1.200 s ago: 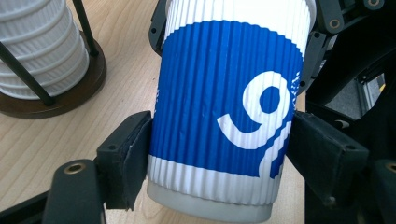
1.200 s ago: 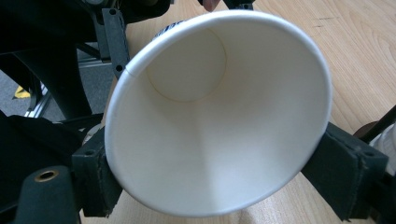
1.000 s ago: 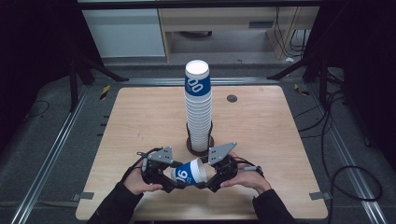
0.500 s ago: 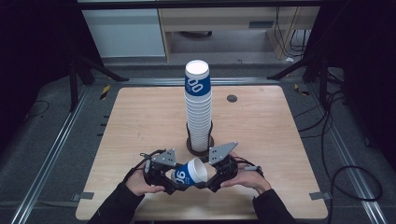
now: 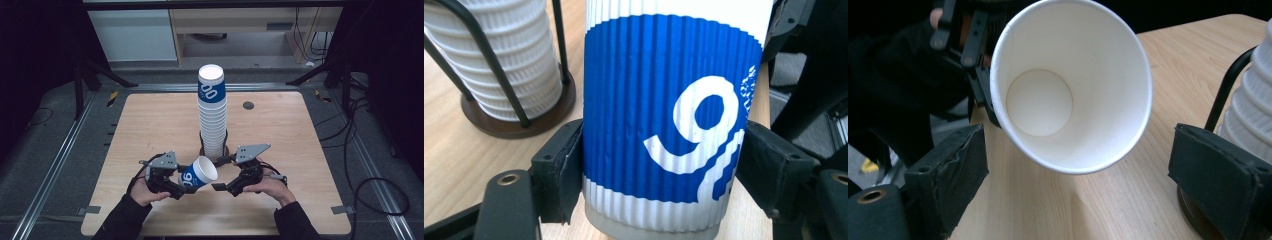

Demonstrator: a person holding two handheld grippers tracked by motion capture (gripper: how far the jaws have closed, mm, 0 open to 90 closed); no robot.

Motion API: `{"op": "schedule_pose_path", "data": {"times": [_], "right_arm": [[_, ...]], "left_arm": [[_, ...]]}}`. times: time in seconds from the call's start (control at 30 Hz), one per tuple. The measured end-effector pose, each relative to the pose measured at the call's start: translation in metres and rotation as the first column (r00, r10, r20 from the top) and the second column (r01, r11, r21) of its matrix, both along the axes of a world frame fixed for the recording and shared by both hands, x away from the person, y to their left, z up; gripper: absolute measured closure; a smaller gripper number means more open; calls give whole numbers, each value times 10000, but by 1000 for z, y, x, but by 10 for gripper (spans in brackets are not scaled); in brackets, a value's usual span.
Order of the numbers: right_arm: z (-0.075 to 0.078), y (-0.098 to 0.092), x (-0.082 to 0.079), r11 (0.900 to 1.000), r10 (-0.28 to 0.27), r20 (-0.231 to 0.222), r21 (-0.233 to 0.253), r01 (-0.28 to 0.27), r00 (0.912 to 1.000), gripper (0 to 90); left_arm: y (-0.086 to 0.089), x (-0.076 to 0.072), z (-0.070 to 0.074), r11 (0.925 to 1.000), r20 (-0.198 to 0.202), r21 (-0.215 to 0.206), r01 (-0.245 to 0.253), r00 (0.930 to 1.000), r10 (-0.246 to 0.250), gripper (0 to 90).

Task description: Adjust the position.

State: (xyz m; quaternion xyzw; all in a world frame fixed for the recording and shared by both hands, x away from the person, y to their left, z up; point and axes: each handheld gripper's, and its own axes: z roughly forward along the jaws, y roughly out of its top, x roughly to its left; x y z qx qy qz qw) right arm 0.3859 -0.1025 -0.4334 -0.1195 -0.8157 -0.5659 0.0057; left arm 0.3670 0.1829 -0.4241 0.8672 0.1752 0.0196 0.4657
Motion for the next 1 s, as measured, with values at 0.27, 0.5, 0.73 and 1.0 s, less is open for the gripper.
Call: {"op": "schedule_pose_path", "data": {"times": [0.27, 0.5, 0.73, 1.0], "right_arm": [[-1, 4, 1, 9984, -5, -640, 570, 42, 9980, 90], [-1, 8, 1, 9963, 28, -1009, 862, 60, 9949, 102], [-3, 14, 0, 9944, 180, -1369, 1061, -34, 9904, 120], [-5, 17, 1, 9942, 235, -1639, 1074, -59, 9862, 155]], "left_arm": [[-4, -4, 2, 9978, 328, -596, -302, 9989, 322, 254], [-11, -8, 0, 9981, 382, -581, -199, 9990, 221, 254], [-22, -13, -2, 9986, 405, -527, 5, 9992, 16, 254], [-24, -14, -4, 9988, 419, -477, 50, 9991, -30, 253]]}}
